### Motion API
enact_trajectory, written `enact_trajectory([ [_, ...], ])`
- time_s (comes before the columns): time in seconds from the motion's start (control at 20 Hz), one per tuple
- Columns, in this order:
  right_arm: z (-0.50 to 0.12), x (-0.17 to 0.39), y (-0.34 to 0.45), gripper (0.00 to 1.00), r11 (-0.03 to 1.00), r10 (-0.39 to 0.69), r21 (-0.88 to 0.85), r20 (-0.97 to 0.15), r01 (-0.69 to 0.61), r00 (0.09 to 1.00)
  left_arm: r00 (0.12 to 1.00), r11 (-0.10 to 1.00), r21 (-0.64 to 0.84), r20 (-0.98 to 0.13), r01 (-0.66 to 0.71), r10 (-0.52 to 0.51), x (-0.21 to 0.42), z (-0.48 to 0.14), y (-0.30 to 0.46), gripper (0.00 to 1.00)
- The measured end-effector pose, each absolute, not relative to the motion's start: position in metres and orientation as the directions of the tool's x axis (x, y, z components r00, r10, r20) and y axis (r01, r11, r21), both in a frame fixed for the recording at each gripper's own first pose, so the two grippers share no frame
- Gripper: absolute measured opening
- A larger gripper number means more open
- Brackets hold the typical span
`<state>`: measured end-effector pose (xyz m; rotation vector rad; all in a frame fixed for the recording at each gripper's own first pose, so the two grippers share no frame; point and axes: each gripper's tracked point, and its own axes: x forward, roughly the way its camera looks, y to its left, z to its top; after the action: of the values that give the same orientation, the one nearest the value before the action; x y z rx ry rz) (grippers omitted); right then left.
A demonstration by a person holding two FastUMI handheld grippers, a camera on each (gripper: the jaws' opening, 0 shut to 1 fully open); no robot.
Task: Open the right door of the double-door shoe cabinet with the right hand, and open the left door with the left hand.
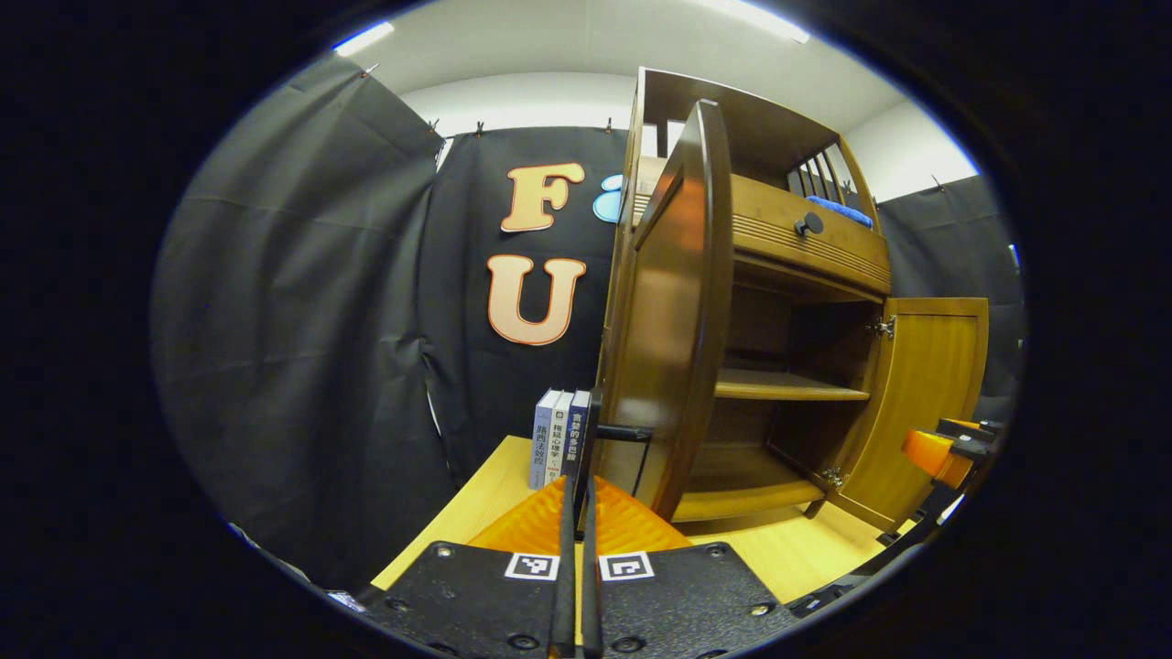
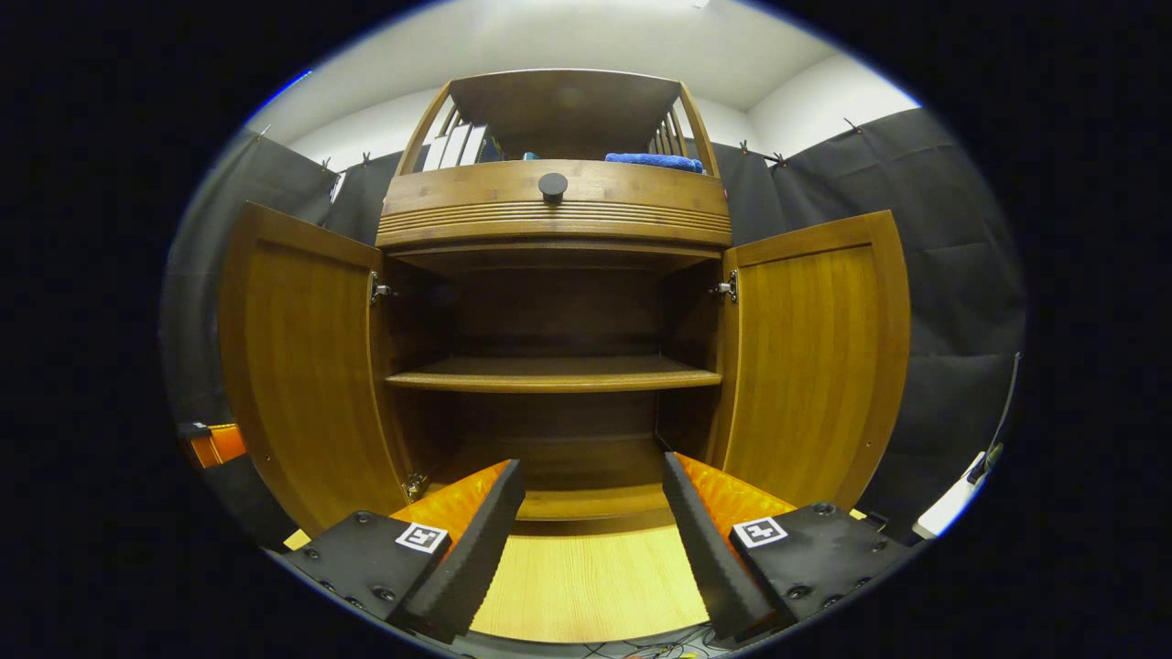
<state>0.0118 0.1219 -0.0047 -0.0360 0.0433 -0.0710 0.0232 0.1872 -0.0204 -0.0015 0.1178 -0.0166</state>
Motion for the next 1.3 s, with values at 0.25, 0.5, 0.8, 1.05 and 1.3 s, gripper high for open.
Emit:
enact_trajectory([
  [0.25,0.002,0.007,0.126,0.94,0.998,-0.067,-0.02,-0.041,0.066,0.997,0.993,1.0,0.023,-0.12,0.001,0.002,0.003,-0.002,0.182,0.12],
  [0.5,0.01,0.003,0.125,0.94,0.997,-0.071,-0.017,-0.027,0.07,0.997,0.995,1.0,0.017,-0.102,0.013,-0.012,-0.008,0.015,0.17,0.3],
  [0.8,0.015,-0.001,0.124,0.96,0.997,-0.072,-0.032,-0.015,0.072,0.997,0.996,1.0,0.022,-0.085,0.018,-0.016,-0.012,0.025,0.164,0.54],
  [1.05,0.016,-0.004,0.119,0.98,0.996,-0.083,-0.032,-0.009,0.082,0.997,0.997,0.999,0.026,-0.074,0.033,-0.031,-0.013,0.028,0.158,0.67],
  [1.3,0.015,-0.006,0.118,1.0,0.996,-0.086,-0.028,-0.009,0.086,0.996,0.997,0.999,0.026,-0.068,0.043,-0.041,-0.013,0.029,0.153,0.84],
])
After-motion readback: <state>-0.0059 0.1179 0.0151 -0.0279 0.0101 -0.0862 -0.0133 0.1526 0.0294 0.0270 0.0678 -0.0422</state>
